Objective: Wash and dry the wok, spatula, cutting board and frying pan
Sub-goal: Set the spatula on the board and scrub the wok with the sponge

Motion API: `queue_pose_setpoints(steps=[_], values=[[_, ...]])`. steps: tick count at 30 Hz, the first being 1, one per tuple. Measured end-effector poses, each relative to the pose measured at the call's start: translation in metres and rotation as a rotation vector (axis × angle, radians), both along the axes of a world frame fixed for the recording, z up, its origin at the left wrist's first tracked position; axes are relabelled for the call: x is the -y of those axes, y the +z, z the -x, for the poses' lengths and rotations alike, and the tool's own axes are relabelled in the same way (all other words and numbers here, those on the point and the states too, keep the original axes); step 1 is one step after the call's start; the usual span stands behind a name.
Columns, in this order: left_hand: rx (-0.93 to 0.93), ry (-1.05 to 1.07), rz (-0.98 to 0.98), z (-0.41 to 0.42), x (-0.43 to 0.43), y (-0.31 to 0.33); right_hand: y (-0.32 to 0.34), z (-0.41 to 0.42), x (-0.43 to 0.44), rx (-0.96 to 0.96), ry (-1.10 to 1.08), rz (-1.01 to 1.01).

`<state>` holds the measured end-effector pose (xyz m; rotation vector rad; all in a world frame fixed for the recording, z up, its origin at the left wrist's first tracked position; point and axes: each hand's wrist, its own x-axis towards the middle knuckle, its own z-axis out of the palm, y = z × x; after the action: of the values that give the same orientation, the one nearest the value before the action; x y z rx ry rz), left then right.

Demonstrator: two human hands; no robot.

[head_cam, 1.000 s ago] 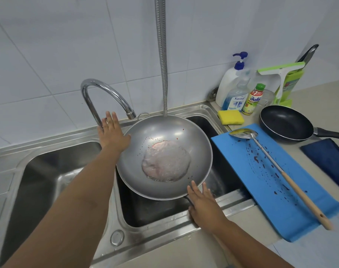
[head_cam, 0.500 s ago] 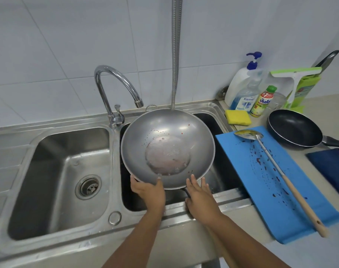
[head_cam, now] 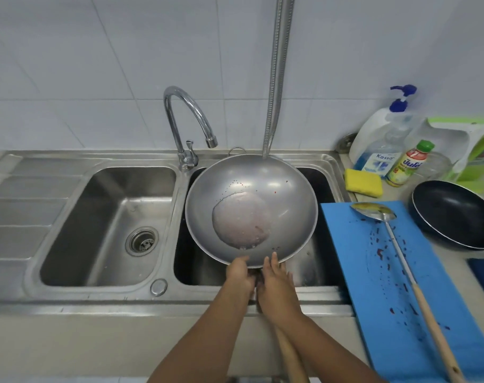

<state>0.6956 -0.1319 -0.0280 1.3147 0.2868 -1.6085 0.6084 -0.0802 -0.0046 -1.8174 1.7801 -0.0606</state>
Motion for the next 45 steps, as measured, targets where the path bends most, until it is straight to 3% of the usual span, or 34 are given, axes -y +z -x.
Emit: queue_pose_setpoints(steps=[6, 10, 15, 18, 21, 24, 29, 37, 41, 45], values=[[0.171, 0.17, -0.064, 0.01, 0.019, -0.047, 0.008, 0.028, 0.006, 0.25, 0.022, -0.01], [0.266, 0.205, -0.071, 0.015, 0.026, -0.05, 0.023, 0.071, 0.04, 0.436, -0.147, 0.039], [0.316, 0.282, -0.092, 0.02, 0.02, -0.023, 0.042, 0.133, 0.118, 0.217, -0.28, 0.306], [0.337, 0.283, -0.075, 0.021, 0.019, -0.02, 0.052, 0.17, 0.169, -0.05, -0.257, 0.407], [0.337, 0.278, -0.074, 0.018, 0.02, -0.027, 0.056, 0.204, 0.209, -0.263, -0.262, 0.309], [0.323, 0.252, -0.068, 0.018, 0.02, -0.028, 0.048, 0.23, 0.229, -0.358, -0.235, 0.18], [0.336, 0.262, -0.094, 0.021, 0.019, -0.022, 0.036, 0.242, 0.233, -0.348, -0.241, 0.195], [0.304, 0.256, -0.076, 0.021, 0.016, -0.021, 0.04, 0.238, 0.24, -0.492, -0.251, 0.353], [0.333, 0.25, -0.06, 0.023, 0.01, -0.016, 0.063, 0.201, 0.239, -0.263, -0.207, 0.574], [0.336, 0.235, -0.006, 0.011, 0.005, -0.017, 0.07, 0.132, 0.209, -0.106, 0.12, 0.658]])
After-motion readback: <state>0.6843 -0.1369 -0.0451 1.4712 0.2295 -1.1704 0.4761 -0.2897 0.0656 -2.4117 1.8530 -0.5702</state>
